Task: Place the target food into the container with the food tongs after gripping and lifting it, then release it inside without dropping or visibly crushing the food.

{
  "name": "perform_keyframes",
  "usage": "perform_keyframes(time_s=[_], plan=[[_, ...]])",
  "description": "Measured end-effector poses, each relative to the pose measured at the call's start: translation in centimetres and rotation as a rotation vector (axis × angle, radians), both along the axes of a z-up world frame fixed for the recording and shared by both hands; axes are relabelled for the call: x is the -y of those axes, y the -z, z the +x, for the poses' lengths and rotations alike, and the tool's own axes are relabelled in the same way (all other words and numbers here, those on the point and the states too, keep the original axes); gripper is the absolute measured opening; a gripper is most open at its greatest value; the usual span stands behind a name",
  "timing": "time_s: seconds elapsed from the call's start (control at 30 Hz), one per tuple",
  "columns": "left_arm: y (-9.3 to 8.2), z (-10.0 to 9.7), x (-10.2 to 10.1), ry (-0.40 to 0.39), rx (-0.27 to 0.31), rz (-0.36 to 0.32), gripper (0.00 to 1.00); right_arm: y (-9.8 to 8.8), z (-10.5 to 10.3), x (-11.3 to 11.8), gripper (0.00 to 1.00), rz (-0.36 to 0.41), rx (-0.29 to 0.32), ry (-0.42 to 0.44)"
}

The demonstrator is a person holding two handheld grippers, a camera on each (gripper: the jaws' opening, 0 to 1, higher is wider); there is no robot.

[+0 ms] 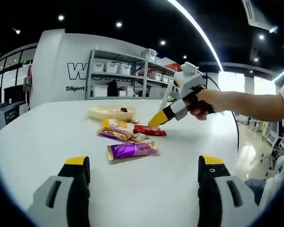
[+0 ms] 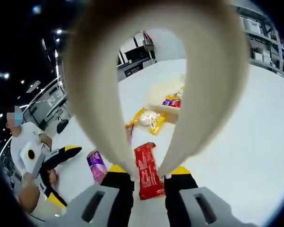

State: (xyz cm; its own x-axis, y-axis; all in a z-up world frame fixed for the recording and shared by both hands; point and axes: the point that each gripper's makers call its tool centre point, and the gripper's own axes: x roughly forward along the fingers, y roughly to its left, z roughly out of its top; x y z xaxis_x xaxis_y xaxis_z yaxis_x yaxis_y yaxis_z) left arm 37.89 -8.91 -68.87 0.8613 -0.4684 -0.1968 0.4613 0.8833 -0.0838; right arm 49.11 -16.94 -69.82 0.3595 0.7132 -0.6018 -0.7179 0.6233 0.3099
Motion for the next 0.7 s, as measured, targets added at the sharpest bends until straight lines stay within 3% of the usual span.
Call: perform_keyframes(time_s=[0.07, 0.13, 0.27, 0.4, 0.5, 0.57, 0.63, 0.7], plan=[[0.0, 0.0, 0.0, -0.002, 0.000, 0.000, 0.93, -0.4, -0.4, -0.4, 0.19, -0.022, 0.045, -0.029], [0.0, 0.1, -0.1, -0.004, -0.001, 0.000, 0.93, -1.2, 0.2, -0.6, 0.20, -0.041, 0.139, -0.047], [0.1, 0.1, -0.1, -0.006, -0.002, 0.008, 0.93, -1.2, -0.1, -1.6, 0.22, -0.026, 0.110, -0.070], [0.1, 0.1, -0.2, -0.012, -0.002, 0.008, 0.93, 0.0, 0.7, -1.3, 0.23, -0.120, 0.199, -0.103], [0.1, 0.2, -0.2, -0.013, -0.003, 0.006, 0.93, 0.0, 0.2, -1.7, 0.24, -0.089, 0.170, -0.102], [0.2, 0.2, -0.2, -0.008, -0.006, 0.013, 0.93, 0.6, -0.1, -1.7, 0.24, -0.118, 0.181, -0.113], [0.2, 0.2, -0.1, -0.008, -0.007, 0.020, 0.93, 0.2, -0.4, -1.9, 0.24, -0.104, 0.229, -0.131], [0.3, 0.2, -0.1, -0.009, -0.008, 0.024, 0.93, 0.4, -0.3, -1.7, 0.24, -0.113, 0.216, -0.123]])
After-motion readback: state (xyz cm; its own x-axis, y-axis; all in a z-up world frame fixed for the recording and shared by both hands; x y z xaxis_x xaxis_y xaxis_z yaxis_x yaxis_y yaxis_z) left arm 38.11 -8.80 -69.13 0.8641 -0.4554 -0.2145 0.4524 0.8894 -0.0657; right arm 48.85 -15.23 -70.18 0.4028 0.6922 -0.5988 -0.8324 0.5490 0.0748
